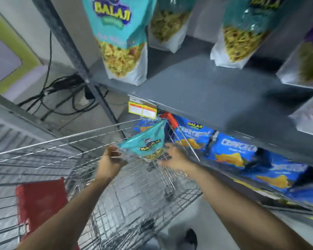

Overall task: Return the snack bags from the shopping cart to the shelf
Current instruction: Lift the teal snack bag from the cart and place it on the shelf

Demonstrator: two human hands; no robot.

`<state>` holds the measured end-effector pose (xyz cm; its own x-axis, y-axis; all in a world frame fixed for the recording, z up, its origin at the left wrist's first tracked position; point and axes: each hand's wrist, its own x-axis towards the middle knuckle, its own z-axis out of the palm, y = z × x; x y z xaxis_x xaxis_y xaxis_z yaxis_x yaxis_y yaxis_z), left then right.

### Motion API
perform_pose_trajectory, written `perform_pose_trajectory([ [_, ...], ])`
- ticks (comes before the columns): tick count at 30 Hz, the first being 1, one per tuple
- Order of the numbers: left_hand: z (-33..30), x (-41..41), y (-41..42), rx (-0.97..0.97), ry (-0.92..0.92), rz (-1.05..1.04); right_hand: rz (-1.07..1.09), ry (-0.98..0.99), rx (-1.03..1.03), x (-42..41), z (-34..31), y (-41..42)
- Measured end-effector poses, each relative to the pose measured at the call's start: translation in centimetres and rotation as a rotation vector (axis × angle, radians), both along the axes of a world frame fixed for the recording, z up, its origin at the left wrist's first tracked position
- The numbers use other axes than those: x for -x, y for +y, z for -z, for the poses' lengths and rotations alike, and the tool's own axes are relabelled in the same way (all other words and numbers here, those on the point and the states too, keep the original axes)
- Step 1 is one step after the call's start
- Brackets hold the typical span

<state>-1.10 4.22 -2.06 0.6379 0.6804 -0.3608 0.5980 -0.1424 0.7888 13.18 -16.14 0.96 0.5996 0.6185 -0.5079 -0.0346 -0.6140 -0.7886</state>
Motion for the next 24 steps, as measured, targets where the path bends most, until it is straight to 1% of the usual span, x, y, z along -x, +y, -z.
perform_pose_trajectory([
  [2, 1.6, -1.0, -0.2, 0.218, -0.006, 0.061, 0.159, -0.059, -0.081, -1.7, 1.9, 2.3],
  [3, 2.1, -1.8, -0.7, 0.268, -0.048, 0.077, 0.218, -0.094, -0.121, -2.5, 2.9, 3.3],
  [5, 3.3, -3.3, -1.5, 0.260, -0.203, 0.041, 0.260, -0.176, -0.151, -3.6, 5.1, 5.0],
  [6, 3.5, -4.0, -2.1, 0.278, -0.279, -0.019, 0.287, -0.197, -0.143, -3.8, 5.8, 5.5],
  [7, 4.0, -4.3, -2.2, 0.312, -0.316, -0.097, 0.318, -0.197, -0.140, -4.0, 6.9, 5.8],
  [9, 4.4, -4.7, -2.5, 0.339, -0.336, -0.210, 0.371, -0.176, -0.160, -3.9, 6.8, 5.9],
  [12, 3.4, -3.4, -2.0, 0.298, -0.293, -0.262, 0.421, -0.195, -0.174, -2.0, 4.7, 5.4],
  [14, 0.3, -2.7, -1.7, 0.230, -0.311, -0.249, 0.453, -0.213, -0.240, -0.1, 2.1, 4.8],
  [17, -6.5, -2.3, -1.6, 0.133, -0.479, -0.157, 0.521, -0.235, -0.398, 2.0, -3.5, 3.3],
  [21, -17.2, -3.1, -1.9, 0.066, -0.714, 0.054, 0.569, -0.267, -0.639, 3.0, -14.3, 0.7],
  [24, -24.9, -5.3, -3.0, 0.043, -0.841, 0.182, 0.598, -0.324, -0.729, 2.3, -22.0, -1.8],
])
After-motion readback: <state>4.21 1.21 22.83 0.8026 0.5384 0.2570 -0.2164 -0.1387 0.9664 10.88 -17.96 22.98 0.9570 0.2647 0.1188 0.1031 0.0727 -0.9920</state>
